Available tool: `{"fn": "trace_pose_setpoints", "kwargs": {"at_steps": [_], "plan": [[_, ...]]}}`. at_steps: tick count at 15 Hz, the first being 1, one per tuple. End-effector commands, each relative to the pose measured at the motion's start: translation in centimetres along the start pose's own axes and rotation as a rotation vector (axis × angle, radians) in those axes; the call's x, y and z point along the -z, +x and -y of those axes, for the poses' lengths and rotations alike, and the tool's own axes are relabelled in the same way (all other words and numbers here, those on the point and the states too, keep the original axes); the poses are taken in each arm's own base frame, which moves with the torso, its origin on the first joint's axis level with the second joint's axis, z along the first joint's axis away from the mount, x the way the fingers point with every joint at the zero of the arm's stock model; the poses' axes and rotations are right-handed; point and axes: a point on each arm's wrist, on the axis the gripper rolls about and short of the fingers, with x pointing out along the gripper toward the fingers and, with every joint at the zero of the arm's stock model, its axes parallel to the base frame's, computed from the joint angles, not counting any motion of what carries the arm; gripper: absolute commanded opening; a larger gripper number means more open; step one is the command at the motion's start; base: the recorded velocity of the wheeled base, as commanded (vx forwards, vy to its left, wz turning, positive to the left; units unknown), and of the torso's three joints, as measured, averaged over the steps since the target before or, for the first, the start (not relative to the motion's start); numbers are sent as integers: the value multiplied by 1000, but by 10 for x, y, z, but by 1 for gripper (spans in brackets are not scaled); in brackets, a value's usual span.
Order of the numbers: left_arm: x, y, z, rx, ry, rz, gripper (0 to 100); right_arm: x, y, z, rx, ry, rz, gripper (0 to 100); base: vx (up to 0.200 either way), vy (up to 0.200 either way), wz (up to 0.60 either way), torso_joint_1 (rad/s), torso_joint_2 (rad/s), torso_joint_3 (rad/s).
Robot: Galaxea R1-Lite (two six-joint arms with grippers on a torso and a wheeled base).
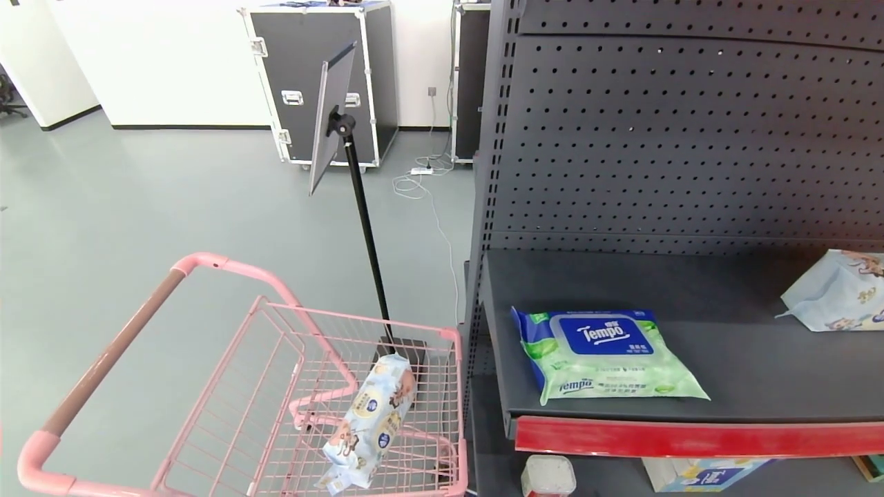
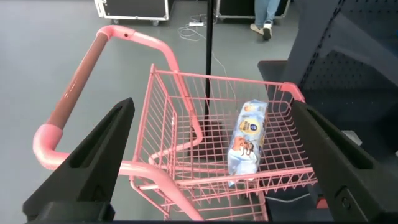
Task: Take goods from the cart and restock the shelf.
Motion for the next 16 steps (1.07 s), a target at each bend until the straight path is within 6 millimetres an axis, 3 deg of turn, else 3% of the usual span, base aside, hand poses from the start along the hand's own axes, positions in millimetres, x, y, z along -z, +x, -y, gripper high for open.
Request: {"fn": "trace_pose_setpoints", "kwargs": {"at_steps": [1, 16], "plan": [[0, 0, 0, 0, 0, 0, 100, 0, 0, 0, 0, -1, -1, 100, 0, 0, 0, -144, 339, 198], [0, 0, 0, 3, 6, 0, 100, 0, 0, 0, 5, -2, -1, 100, 0, 0, 0, -137, 356, 209]]}}
